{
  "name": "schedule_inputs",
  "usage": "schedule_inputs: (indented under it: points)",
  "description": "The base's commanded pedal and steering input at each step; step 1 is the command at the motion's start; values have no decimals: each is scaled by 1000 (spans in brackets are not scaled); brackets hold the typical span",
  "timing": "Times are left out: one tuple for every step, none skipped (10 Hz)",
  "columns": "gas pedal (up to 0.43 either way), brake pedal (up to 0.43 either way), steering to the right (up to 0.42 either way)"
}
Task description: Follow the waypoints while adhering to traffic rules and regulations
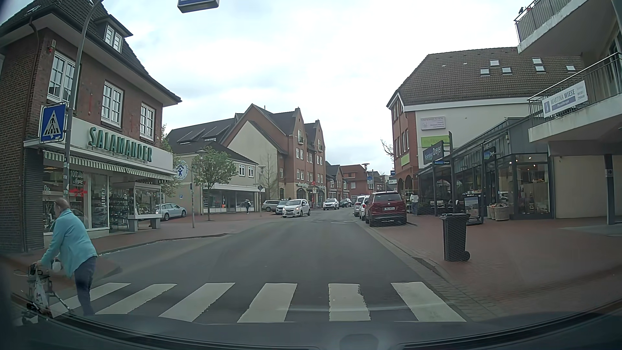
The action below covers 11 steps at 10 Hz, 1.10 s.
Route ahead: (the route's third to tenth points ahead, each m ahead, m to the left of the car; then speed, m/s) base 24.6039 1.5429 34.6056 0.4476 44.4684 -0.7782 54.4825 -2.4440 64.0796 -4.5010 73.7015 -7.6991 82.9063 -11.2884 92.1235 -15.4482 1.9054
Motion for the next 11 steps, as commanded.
schedule_inputs:
  points:
    - [248,6,-3]
    - [248,6,-4]
    - [260,6,-6]
    - [268,6,-7]
    - [268,6,-7]
    - [268,6,-8]
    - [268,6,-9]
    - [268,6,-10]
    - [280,6,-9]
    - [287,6,-9]
    - [287,6,-10]
